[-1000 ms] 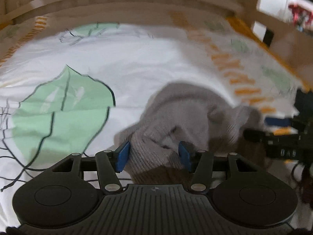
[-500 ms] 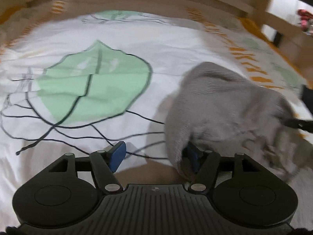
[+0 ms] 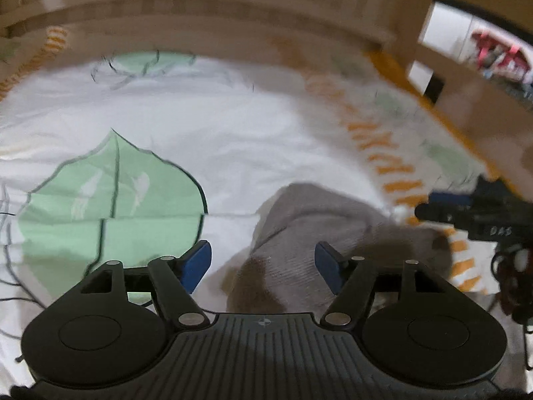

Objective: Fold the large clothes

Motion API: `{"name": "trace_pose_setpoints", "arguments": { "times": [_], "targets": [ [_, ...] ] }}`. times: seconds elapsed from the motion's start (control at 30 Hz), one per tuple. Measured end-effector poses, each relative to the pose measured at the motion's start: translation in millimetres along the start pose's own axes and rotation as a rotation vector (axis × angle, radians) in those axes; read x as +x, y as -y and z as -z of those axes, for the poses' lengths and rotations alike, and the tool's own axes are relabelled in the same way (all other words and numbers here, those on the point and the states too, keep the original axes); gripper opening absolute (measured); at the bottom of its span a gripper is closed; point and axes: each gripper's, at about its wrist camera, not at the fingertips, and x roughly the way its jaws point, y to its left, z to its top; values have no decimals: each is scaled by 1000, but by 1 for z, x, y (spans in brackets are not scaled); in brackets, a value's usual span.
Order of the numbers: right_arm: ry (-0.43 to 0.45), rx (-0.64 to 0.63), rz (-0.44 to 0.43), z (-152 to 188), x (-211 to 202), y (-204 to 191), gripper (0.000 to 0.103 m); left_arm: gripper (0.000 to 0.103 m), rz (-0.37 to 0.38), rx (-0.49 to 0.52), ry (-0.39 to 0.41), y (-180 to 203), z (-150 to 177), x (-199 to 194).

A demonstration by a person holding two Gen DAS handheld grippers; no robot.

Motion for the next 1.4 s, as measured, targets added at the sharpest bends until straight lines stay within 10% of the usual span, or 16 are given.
{"name": "trace_pose_setpoints", "arguments": {
  "times": [0.27, 0.33, 0.37, 0.43, 0.67, 0.87, 0.97, 1.17, 1.4],
  "targets": [
    [-116, -53, -19, 5, 54, -18, 64, 60, -53, 25, -142, 0, 20, 45],
    [-153, -51, -19, 11, 64, -18, 51, 9, -26, 12, -124, -1, 22, 42],
    [-169, -63, -24, 14, 66, -20, 23, 7, -15, 18, -121, 0, 21, 39],
    [-163, -90, -26, 13, 60, -24, 15, 4, -47, 70, -52, 9, 14, 28],
    [-4, -107, 70, -28, 46, -10, 13, 5, -107, 203, 128, 33, -24, 34],
    [-81, -57, 166, -23, 85, 14, 10, 15, -216, 286, 2, 32, -10, 83],
    [-172, -29, 198, -8, 98, 31, 16, 29, -198, 218, 3, 15, -5, 82],
    [-25, 39, 157, -8, 47, 40, 49, 42, -120, 35, 84, -2, -16, 29],
    [39, -51, 144, 9, -2, 3, 57, 48, -125, 75, 107, 27, 17, -2]
  ]
}}
